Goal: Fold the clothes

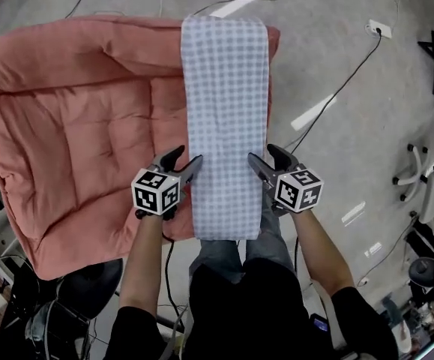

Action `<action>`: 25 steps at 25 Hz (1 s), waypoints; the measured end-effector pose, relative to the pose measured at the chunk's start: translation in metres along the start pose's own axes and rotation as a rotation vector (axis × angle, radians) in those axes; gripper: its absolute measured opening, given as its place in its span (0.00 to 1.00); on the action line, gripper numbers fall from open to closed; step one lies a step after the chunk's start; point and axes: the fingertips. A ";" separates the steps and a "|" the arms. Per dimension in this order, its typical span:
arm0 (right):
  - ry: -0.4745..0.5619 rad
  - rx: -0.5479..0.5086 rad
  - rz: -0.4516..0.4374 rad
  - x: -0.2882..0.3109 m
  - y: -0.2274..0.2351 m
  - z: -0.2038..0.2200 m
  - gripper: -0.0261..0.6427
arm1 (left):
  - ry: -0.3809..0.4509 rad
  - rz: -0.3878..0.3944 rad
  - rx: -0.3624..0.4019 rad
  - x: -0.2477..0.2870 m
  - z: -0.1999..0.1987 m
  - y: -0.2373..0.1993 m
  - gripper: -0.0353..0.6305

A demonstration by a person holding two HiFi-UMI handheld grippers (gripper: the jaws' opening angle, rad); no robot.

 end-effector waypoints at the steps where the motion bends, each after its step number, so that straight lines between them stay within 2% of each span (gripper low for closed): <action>1: -0.009 -0.003 -0.003 0.005 0.002 0.003 0.44 | -0.005 0.006 -0.007 0.005 0.004 -0.002 0.43; 5: -0.034 0.058 -0.095 0.024 0.005 0.018 0.44 | -0.020 0.036 -0.020 0.027 0.014 -0.007 0.47; 10: -0.041 0.145 -0.217 0.056 0.004 0.023 0.44 | -0.026 0.143 -0.034 0.054 0.018 -0.026 0.49; 13: -0.048 0.202 -0.310 0.057 -0.006 0.027 0.44 | -0.036 0.223 -0.079 0.062 0.028 -0.021 0.49; 17: -0.060 0.172 -0.319 0.055 -0.009 0.023 0.41 | -0.040 0.298 -0.109 0.066 0.026 -0.015 0.49; 20: -0.048 0.169 -0.338 0.043 -0.018 0.022 0.35 | -0.040 0.352 -0.118 0.058 0.025 -0.003 0.45; 22: -0.039 0.161 -0.364 0.036 -0.030 0.028 0.31 | -0.029 0.401 -0.117 0.048 0.032 0.010 0.35; 25: -0.027 0.142 -0.409 0.033 -0.039 0.036 0.23 | -0.006 0.468 -0.106 0.048 0.040 0.021 0.27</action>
Point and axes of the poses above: the fingertips, and each gripper's own axes: x forward along the fingers, y to its right, z out of its underside, and after that the axes turned 14 degrees about -y, right-handed
